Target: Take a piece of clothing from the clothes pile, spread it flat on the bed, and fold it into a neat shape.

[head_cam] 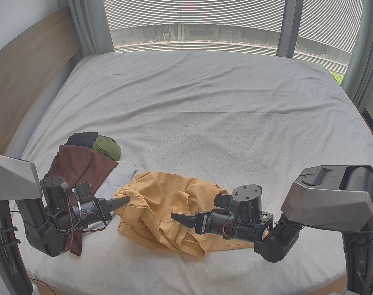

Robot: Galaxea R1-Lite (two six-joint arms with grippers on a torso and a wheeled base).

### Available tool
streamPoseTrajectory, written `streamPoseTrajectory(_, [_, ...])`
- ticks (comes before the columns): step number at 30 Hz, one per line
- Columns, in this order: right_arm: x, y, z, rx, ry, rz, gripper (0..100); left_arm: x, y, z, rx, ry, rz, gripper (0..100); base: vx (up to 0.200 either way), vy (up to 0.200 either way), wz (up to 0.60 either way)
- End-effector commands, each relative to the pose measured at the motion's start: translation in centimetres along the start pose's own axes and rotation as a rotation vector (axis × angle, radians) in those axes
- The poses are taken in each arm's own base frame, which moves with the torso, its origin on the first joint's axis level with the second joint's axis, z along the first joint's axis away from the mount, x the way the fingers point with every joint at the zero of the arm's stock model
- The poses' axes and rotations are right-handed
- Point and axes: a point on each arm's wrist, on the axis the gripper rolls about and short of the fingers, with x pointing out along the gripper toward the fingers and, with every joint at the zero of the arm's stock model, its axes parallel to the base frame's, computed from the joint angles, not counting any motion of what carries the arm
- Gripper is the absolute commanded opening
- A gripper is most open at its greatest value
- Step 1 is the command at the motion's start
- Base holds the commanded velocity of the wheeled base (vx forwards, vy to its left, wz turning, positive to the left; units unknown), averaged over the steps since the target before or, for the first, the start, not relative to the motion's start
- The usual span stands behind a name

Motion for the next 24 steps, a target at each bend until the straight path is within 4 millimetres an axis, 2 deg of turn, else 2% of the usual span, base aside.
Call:
streamPoseTrajectory(1, [0.2,0.0,-0.4,0.002,0.01,0.001,100,0.2,0.3,-0.2,-0.008,0.006,0.006,0,0.0,0.0,0.0])
streamPoseTrajectory(14, [1.9,0.6,-1.4,-0.006,0.043,0.02,100,0.1,0.2,0.0,-0.003,0.0,0.003,0,0.0,0.0,0.0])
streamPoseTrajectory(24, [3.1,0.7,-1.3,0.012,0.038,0.03,100,0.1,0.2,0.0,-0.002,0.0,0.002,0,0.0,0.0,0.0])
